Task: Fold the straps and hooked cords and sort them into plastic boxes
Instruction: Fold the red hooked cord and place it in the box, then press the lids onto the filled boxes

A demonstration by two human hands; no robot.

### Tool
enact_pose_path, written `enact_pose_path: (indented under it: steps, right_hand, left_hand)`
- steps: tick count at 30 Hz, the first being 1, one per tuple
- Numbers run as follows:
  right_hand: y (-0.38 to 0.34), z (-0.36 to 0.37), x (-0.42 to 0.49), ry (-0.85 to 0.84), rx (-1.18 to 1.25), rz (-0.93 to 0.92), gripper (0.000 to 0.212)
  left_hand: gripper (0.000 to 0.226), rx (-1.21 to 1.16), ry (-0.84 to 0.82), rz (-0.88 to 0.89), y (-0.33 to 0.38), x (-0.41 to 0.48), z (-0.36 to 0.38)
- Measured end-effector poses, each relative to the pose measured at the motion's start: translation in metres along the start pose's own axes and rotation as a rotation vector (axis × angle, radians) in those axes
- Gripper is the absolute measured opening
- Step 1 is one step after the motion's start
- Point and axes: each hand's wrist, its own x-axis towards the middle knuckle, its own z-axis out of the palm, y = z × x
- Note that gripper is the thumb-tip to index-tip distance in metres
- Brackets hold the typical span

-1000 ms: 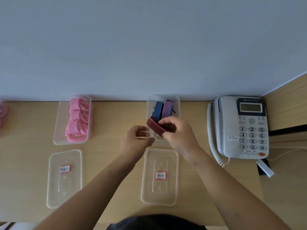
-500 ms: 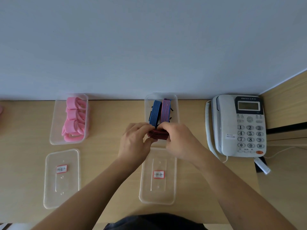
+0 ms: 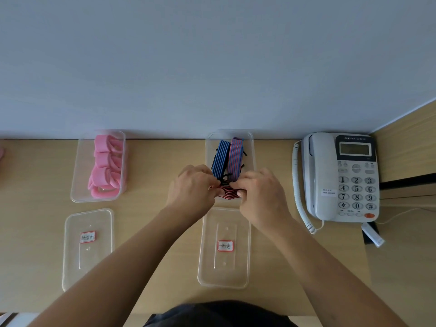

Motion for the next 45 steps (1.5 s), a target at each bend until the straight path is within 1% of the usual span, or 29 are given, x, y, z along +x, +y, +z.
enact_pose_path:
  steps: [5,9,12,16,17,19,21,22,23,24,25,26,28,30,31,33,36,39,43,45]
  right_hand:
    - [-0.001,0.005,0.002,-0.003,-0.018,0.052,0.04]
    - [-0.005,0.012,0.0,0.04,-0.026,0.07,0.039]
    - [-0.007,0.015,-0.003,0.082,-0.016,0.077,0.034]
    - [-0.011,0.013,-0.01,0.08,0.012,0.093,0.035]
    - [-0.013,0.013,-0.016,0.121,0.035,0.096,0.037]
    - [-0.018,0.016,-0.036,0.279,0.078,0.122,0.042]
    - [-0.026,0.027,-0.064,0.407,0.084,0.189,0.037]
    - [-0.031,0.034,-0.077,0.415,0.086,0.228,0.031]
    - [-0.035,0.044,-0.089,0.382,0.088,0.266,0.027]
    - [-0.04,0.054,-0.099,0.306,0.074,0.305,0.029]
    - [-0.044,0.065,-0.106,0.202,0.032,0.341,0.038]
    - [-0.048,0.076,-0.111,0.095,-0.027,0.366,0.051]
    - [-0.055,0.096,-0.117,-0.05,-0.119,0.381,0.075]
    - [-0.063,0.111,-0.118,-0.107,-0.162,0.36,0.087]
    - [-0.066,0.117,-0.119,-0.118,-0.173,0.347,0.088]
    - [-0.072,0.122,-0.121,-0.115,-0.193,0.326,0.084]
    - [-0.082,0.122,-0.129,-0.083,-0.193,0.302,0.076]
    - [-0.093,0.116,-0.137,-0.024,-0.155,0.236,0.074]
    - [-0.1,0.095,-0.133,0.206,-0.119,0.174,0.075]
    - [-0.095,0.08,-0.116,0.302,-0.141,0.164,0.076]
  left_hand:
    - [0.02,0.089,-0.019,-0.05,0.004,0.009,0.0]
    - [0.018,0.128,-0.006,-0.039,0.006,0.006,0.005]
    - [0.021,0.046,0.011,-0.016,0.003,-0.001,0.008]
    - [0.028,-0.158,0.138,0.055,-0.007,-0.022,0.008]
    - [0.03,-0.188,0.167,0.057,-0.01,-0.028,0.008]
    - [0.033,-0.234,0.226,0.043,-0.019,-0.041,0.009]
    - [0.035,-0.267,0.249,0.007,-0.029,-0.054,0.012]
    - [0.035,-0.285,0.237,-0.017,-0.034,-0.061,0.014]
    - [0.034,-0.303,0.216,-0.04,-0.038,-0.067,0.016]
    - [0.034,-0.319,0.192,-0.064,-0.042,-0.074,0.019]
    - [0.033,-0.333,0.168,-0.087,-0.046,-0.081,0.021]
    - [0.033,-0.344,0.147,-0.107,-0.049,-0.087,0.023]
    - [0.033,-0.342,0.105,-0.134,-0.056,-0.1,0.025]
    - [0.033,-0.33,0.078,-0.153,-0.063,-0.112,0.027]
    - [0.032,-0.332,0.071,-0.162,-0.066,-0.118,0.027]
    - [0.031,-0.342,0.068,-0.176,-0.071,-0.128,0.026]
    - [0.03,-0.357,0.063,-0.197,-0.077,-0.137,0.02]
    - [0.027,-0.436,0.059,-0.254,-0.081,-0.138,0.011]
    - [0.012,-0.59,0.067,-0.359,-0.077,-0.123,-0.002]
    - [0.012,-0.669,0.064,-0.373,-0.069,-0.11,-0.007]
